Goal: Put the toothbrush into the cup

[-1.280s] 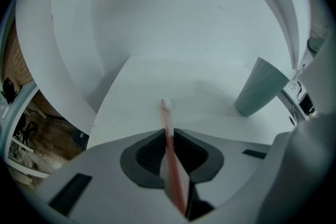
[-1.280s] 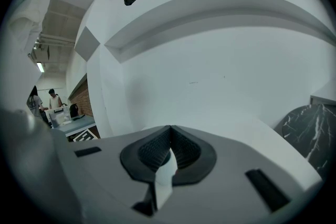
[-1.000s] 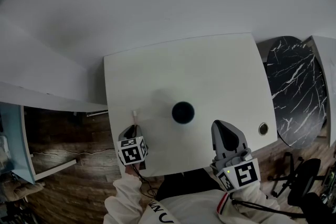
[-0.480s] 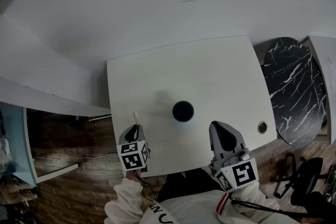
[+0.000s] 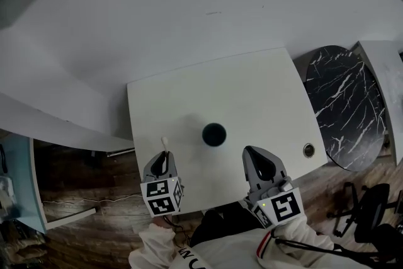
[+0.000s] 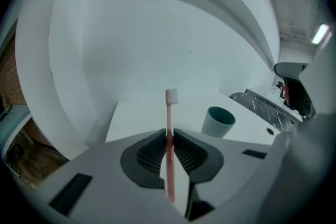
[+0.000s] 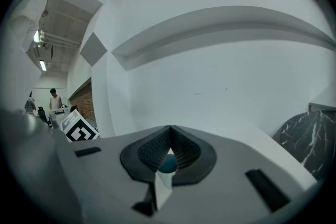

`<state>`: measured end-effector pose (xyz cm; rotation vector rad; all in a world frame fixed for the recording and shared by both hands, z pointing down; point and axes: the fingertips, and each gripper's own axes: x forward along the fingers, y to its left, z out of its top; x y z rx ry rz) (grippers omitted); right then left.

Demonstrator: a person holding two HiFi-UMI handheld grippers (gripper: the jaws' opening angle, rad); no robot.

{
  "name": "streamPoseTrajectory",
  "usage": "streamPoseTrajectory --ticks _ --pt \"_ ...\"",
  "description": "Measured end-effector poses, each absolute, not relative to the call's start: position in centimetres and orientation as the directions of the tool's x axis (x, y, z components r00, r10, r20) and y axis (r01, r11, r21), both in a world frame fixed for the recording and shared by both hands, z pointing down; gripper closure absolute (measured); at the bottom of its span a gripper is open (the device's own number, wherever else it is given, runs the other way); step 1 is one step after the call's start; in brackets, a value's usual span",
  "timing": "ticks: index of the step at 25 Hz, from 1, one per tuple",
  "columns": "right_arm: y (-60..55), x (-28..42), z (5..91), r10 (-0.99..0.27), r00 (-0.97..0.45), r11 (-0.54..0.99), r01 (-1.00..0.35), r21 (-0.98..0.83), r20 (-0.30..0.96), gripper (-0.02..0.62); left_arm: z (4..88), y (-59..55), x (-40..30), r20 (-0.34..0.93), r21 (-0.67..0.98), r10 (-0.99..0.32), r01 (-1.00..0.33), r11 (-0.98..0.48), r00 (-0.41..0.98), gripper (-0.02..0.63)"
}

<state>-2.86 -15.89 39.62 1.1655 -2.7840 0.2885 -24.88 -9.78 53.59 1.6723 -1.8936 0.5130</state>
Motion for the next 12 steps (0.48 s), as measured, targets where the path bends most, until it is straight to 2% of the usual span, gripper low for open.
streamPoseTrajectory --ticks 12 --pt "-15.0 -2.8 36.4 -0.713 -0.693 0.686 -0.721 -0.101 0.107 0.592 43.6 -10.3 -22.2 0.443 0.078 -0.895 -0.994 0.082 -0.039 0.551"
